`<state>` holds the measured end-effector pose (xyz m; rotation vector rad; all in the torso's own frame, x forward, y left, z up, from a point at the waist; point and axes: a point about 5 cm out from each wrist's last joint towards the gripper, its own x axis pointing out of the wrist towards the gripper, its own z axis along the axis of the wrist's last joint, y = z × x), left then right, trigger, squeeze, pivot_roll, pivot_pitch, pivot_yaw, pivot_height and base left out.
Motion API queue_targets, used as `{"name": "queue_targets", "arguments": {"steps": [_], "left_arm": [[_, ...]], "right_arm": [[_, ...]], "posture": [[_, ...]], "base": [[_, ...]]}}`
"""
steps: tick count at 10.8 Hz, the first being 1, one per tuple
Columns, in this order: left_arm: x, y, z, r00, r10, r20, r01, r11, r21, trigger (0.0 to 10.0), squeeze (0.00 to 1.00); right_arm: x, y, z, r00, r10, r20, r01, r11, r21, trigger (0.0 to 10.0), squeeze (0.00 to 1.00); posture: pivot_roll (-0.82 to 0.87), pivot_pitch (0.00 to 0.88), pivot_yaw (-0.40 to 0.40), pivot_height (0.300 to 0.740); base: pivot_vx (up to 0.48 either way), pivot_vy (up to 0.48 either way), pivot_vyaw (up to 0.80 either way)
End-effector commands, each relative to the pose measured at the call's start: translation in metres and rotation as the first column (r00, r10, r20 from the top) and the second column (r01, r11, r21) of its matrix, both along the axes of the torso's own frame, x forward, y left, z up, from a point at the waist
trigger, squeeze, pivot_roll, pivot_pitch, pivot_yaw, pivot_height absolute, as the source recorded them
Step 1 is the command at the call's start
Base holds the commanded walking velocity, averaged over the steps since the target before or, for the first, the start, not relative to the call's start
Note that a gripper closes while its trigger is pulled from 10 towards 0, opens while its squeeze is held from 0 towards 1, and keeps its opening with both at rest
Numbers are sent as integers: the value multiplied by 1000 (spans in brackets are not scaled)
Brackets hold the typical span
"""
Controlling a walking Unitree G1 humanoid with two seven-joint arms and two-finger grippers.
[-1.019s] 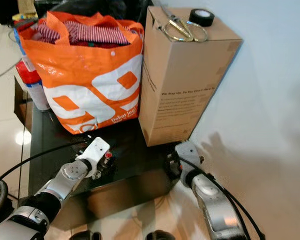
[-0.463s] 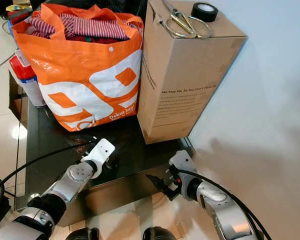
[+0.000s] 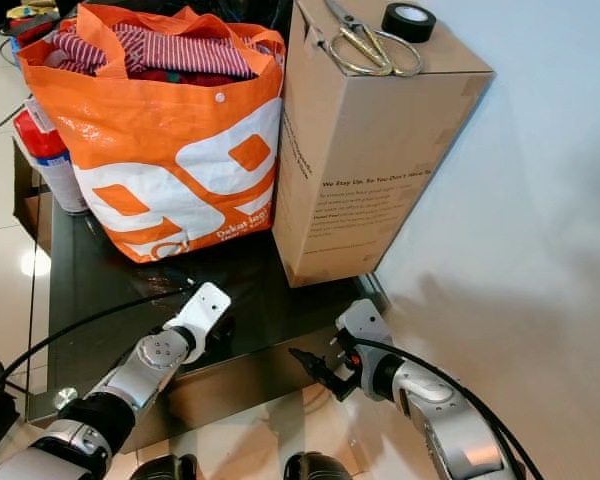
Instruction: Hang keys on a hook
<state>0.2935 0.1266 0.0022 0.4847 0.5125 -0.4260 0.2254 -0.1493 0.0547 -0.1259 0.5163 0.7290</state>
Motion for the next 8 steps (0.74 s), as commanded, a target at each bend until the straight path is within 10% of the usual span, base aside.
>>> {"name": "queue_targets", "arguments": {"steps": [1,8], "left_arm": [[-4,-2,-4,1000,3,-25,-3,1000,-3,0,0],[-4,2,-6,999,18,-39,-17,1000,24,0,0]], "right_arm": [[-1,-4,3,1000,1,3,0,1000,-10,10000,0],[-4,-1,2,1000,16,-8,-15,1000,10,10000,0]], "posture": [[-158,127,-117,740],[-152,122,-116,740]], "base": [[0,0,0],[0,0,0]]}}
